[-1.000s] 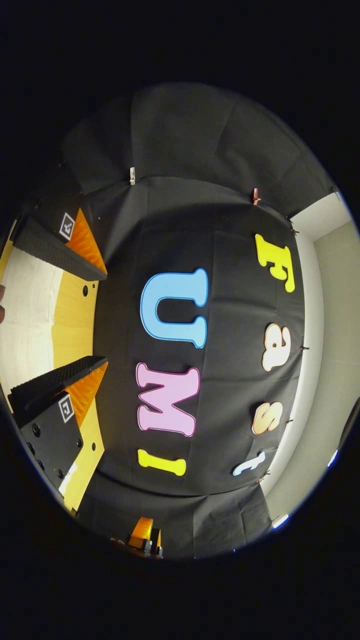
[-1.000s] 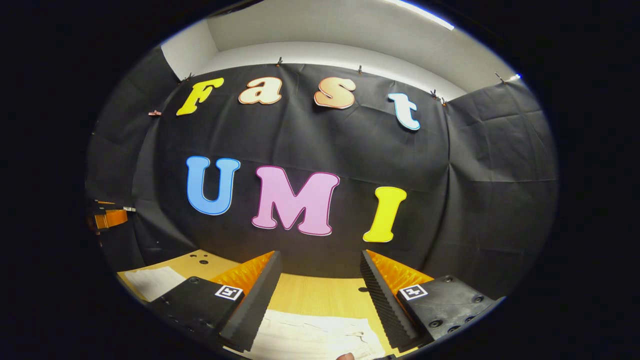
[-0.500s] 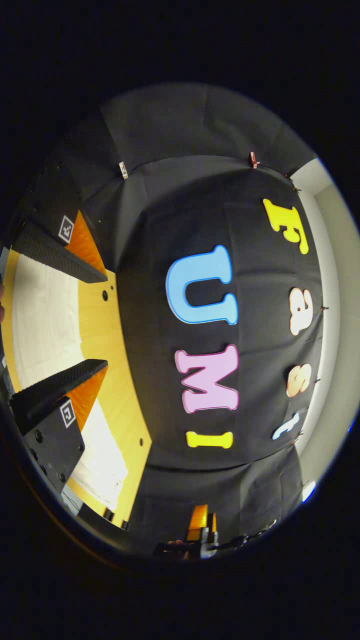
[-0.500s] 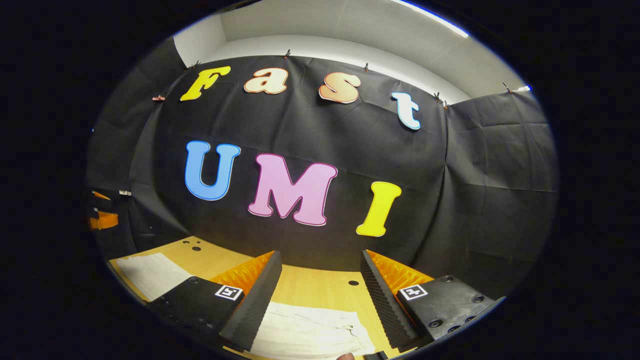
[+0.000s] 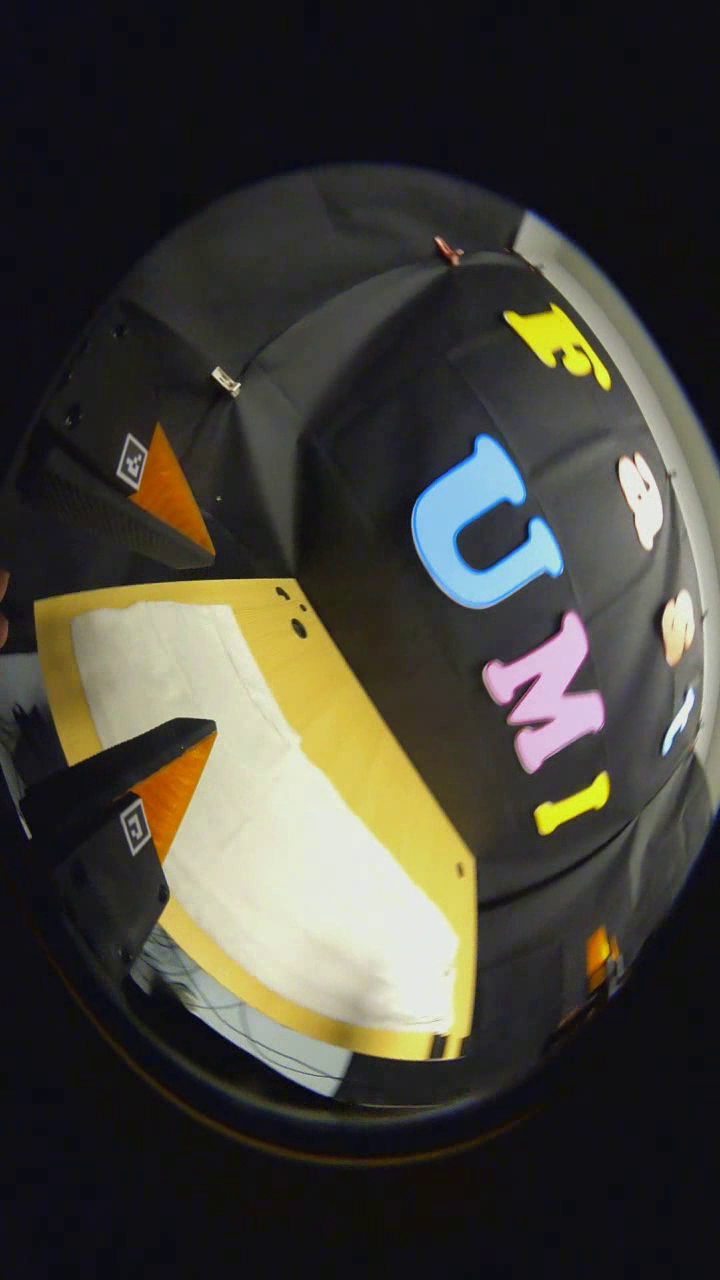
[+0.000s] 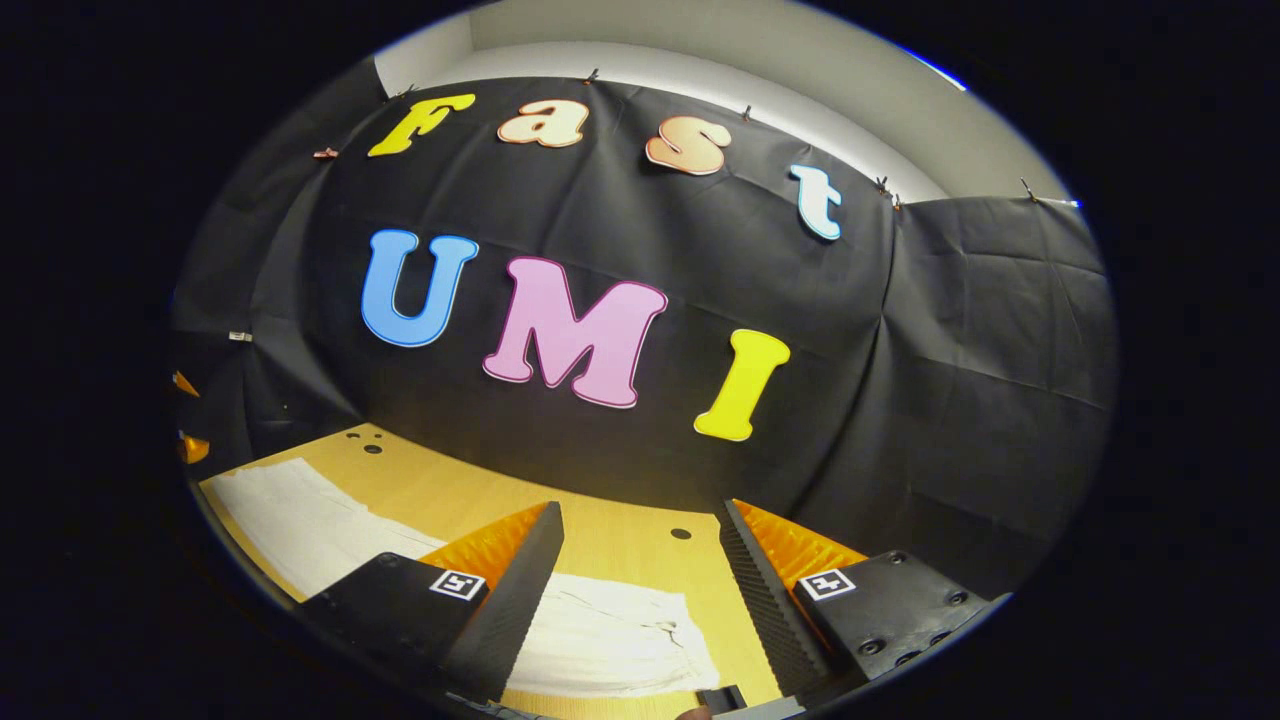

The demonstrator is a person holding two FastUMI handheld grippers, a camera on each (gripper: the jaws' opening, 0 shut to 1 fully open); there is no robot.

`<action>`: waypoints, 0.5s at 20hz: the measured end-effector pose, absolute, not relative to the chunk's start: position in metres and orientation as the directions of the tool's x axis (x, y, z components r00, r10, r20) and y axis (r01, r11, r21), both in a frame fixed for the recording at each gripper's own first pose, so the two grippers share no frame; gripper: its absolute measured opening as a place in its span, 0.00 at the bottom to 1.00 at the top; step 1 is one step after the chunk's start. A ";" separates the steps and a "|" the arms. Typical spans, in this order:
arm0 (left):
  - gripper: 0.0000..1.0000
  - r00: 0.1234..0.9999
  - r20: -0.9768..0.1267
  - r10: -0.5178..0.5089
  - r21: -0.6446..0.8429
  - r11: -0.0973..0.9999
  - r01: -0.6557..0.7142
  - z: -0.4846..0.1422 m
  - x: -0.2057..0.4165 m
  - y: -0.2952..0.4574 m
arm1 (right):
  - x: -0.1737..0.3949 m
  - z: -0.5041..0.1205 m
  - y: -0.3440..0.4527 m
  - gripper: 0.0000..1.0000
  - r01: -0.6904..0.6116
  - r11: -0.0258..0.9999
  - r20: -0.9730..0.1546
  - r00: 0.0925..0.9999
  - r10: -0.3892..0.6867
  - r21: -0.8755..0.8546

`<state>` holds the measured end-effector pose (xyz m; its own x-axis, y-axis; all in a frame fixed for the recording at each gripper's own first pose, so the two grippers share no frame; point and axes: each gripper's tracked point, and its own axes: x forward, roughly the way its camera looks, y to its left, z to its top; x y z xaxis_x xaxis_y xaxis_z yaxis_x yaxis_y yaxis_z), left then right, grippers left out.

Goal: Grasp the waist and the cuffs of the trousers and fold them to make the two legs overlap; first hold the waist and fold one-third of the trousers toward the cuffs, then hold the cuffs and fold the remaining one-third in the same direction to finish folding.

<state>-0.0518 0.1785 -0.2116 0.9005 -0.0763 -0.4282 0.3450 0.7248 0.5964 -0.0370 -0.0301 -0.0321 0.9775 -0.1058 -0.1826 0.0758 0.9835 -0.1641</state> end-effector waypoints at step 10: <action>0.95 0.727 -0.684 -0.060 0.690 0.270 0.671 -0.347 -0.069 0.207 | -0.051 -0.042 -0.044 0.97 0.176 0.970 -0.244 0.946 -0.213 -0.166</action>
<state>-0.0694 0.2073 -0.3468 0.7274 -0.0598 -0.6836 0.6710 0.2704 0.6904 -0.0508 -0.0445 -0.0424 0.9462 -0.2129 -0.2438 0.1756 0.9704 -0.1661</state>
